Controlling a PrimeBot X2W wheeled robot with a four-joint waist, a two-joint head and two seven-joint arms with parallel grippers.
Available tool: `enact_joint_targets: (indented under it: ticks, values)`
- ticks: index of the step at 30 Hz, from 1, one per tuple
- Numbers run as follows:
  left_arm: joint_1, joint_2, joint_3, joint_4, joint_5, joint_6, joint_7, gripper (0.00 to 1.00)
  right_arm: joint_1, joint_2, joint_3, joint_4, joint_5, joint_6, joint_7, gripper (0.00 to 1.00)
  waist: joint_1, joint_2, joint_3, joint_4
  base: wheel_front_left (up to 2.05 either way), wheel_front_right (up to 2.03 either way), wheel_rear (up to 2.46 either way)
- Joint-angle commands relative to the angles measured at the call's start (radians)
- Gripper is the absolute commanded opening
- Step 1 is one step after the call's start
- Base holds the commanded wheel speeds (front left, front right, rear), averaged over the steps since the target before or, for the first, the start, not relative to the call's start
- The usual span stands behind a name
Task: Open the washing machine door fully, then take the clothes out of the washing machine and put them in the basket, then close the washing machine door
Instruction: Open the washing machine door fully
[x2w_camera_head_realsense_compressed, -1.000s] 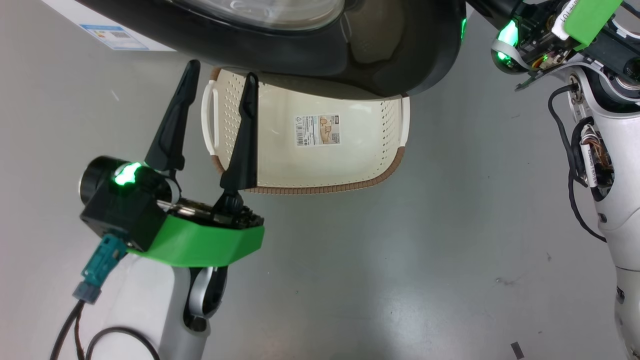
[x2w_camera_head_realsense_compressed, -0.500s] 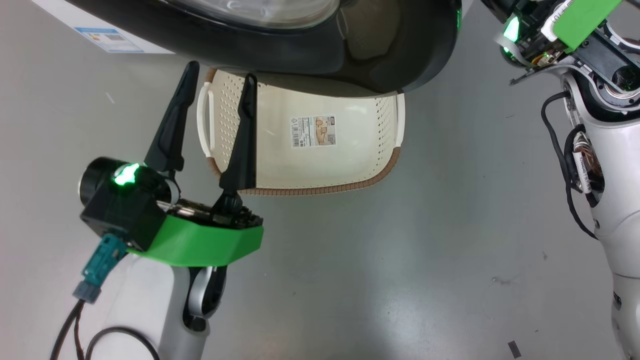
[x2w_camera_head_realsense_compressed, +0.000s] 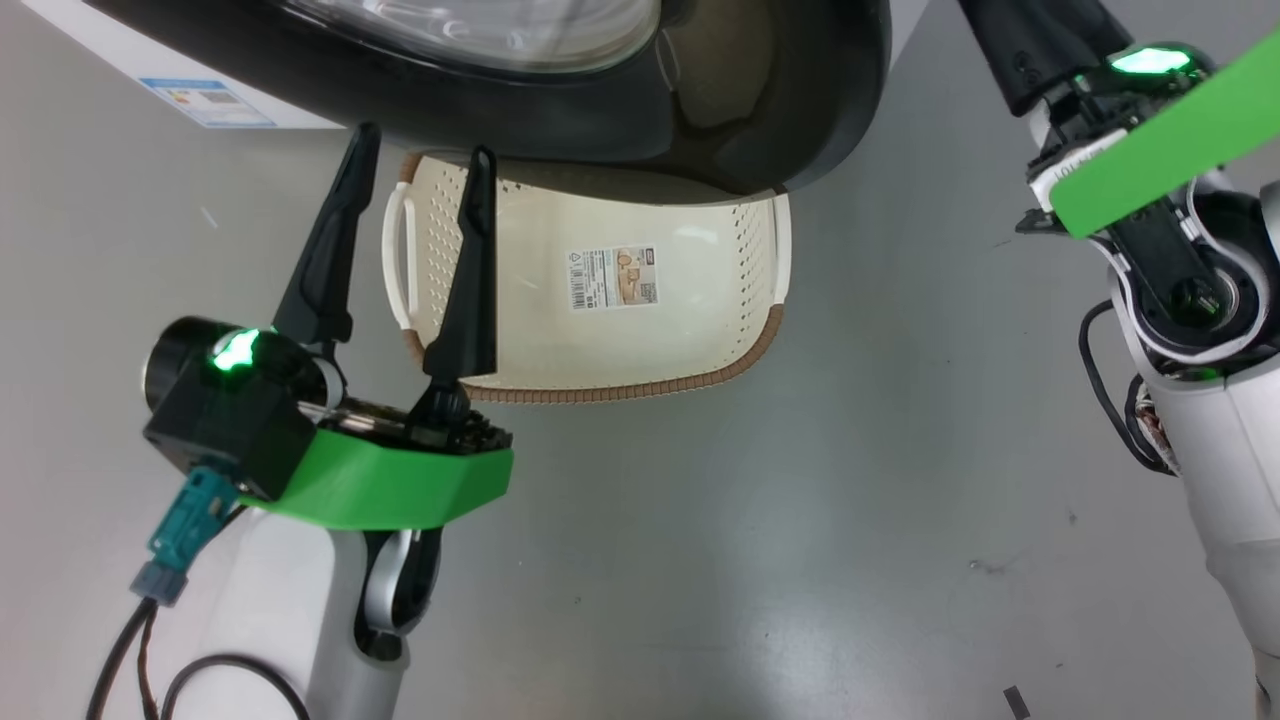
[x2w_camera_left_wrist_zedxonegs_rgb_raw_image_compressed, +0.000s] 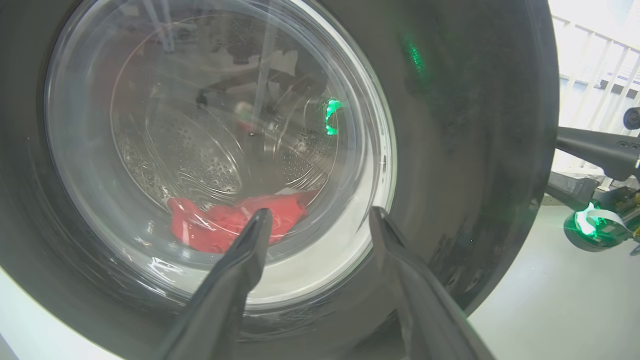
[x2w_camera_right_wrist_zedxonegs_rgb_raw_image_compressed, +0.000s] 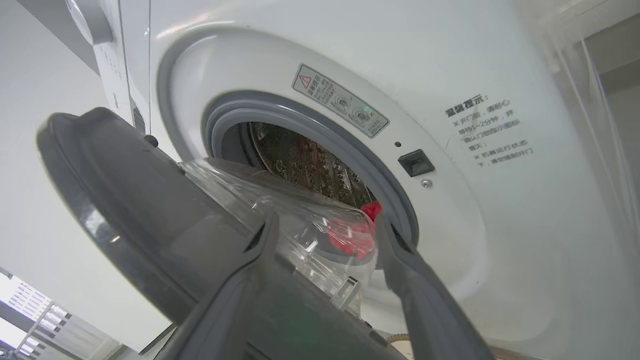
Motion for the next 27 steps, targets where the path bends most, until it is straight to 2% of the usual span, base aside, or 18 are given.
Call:
enact_joint_targets:
  ticks: [1,7,14,22,27]
  values:
    - [0.025,0.02,0.034,-0.025,0.01,-0.006,-0.005,1.0,0.033,0.002,0.005,-0.04,-0.031,0.007,-0.035,1.0,0.0,-0.0001,-0.002,-0.004,0.0,0.0,0.0]
    - [0.034,0.02,0.039,-0.029,0.009,-0.009,-0.005,1.0,0.114,-0.029,-0.024,-0.054,-0.209,0.007,-0.206,1.0,0.0,-0.0001,-0.01,-0.009,0.0,0.0,0.0]
    - [0.056,0.02,0.058,-0.036,0.019,-0.011,-0.005,1.0,0.23,-0.007,-0.074,-0.081,-0.431,0.007,-0.315,1.0,0.0,-0.0001,-0.02,-0.023,0.0,0.0,0.0]
    - [0.072,0.02,0.067,-0.05,0.034,-0.011,-0.005,1.0,0.334,0.104,-0.185,-0.145,-0.767,0.007,-0.387,1.0,0.0,-0.0001,-0.028,-0.042,0.0,0.0,0.0]
    - [0.076,0.02,0.069,-0.057,0.04,-0.011,-0.005,1.0,0.385,0.155,-0.22,-0.191,-0.922,0.007,-0.407,1.0,0.0,-0.0001,-0.032,-0.049,0.0,0.0,0.0]
